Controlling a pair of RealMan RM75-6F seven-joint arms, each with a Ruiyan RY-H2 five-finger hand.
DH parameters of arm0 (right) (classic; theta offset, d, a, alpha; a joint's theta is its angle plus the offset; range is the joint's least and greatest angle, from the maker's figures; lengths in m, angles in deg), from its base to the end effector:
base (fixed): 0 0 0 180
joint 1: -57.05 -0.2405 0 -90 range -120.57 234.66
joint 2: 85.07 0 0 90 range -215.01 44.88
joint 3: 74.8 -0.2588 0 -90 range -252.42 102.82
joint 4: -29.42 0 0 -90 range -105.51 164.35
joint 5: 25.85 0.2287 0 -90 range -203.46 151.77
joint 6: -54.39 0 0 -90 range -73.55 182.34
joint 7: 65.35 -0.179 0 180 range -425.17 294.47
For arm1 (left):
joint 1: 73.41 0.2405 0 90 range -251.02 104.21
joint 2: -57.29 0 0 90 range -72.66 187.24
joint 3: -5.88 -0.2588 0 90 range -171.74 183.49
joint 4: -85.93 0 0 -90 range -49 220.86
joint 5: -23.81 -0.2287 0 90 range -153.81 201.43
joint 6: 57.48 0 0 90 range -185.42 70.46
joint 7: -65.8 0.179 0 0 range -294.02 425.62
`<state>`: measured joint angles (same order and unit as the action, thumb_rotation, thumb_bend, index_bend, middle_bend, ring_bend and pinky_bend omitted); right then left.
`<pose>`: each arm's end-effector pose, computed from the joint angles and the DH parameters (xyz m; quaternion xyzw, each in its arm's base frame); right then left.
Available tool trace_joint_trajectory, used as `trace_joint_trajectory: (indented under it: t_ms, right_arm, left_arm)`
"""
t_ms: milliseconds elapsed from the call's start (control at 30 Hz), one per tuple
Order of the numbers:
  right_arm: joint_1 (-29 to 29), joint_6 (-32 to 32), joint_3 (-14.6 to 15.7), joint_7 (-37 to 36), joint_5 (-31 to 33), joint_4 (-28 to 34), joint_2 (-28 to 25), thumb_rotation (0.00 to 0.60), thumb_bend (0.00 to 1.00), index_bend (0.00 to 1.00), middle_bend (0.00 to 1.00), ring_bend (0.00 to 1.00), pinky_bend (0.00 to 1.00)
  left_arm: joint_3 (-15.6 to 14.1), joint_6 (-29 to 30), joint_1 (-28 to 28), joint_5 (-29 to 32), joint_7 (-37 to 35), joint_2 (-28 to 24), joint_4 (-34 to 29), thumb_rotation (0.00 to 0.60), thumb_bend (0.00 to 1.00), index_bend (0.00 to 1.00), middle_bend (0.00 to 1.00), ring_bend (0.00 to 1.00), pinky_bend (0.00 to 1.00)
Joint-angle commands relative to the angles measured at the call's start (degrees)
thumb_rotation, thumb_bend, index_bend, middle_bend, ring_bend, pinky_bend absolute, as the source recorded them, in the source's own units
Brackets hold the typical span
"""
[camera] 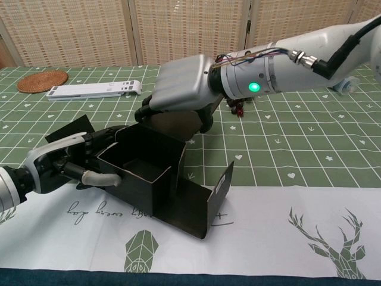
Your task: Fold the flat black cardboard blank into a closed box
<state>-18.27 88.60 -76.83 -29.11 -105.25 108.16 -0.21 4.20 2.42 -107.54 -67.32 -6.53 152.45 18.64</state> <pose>0.0115 -0.3974 -0.0888 0.9250 0.1283 0.2189 0.2829 -0.2081 0.3176 -0.0917 -0.4562 -0.7390 -0.4927 0.0555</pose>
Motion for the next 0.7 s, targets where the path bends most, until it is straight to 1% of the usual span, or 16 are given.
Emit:
trace_joint_trajectory:
  t_ms: [33,233,567,700]
  right_arm:
    - [-0.1,0.3,-0.1,-0.6,-1.3,-0.1,0.2,0.6,0.47,0.42,0.43,0.8,1.0]
    - [-0.8,0.4,-0.3,-1.3,-3.9,-0.4,0.3,0.6,0.47,0.43,0.43,0.8,1.0]
    - [-1.4,0.7,-0.3,-3.8,-7.9,-2.0,1.3,0.6,0.47,0.43,0.44,0.8,1.0]
    - [-1.3,1.3,-0.2,-4.6,-9.1,-2.5,1.6,0.6,0.47,0.43,0.44,0.8,1.0]
  left_arm:
    - [-0.6,0.5,-0.3,-0.8,-1.9,0.0,0.9,0.6,0.13,0.0,0.0,0.68,0.88]
    - [-1.4,0.9,-1.0,-1.9,-4.6,0.1,1.8,0.6,0.13,0.0,0.0,0.68,0.88]
    - [-5.2,3.1,-2.9,-6.9,-14.4,0.1,5.2,0.6,0.13,0.0,0.0,0.68,0.88]
    - [-6.4,3.7,-3.5,-7.8,-17.7,0.4,6.6,0.6,0.13,0.03,0.0,0.68,0.88]
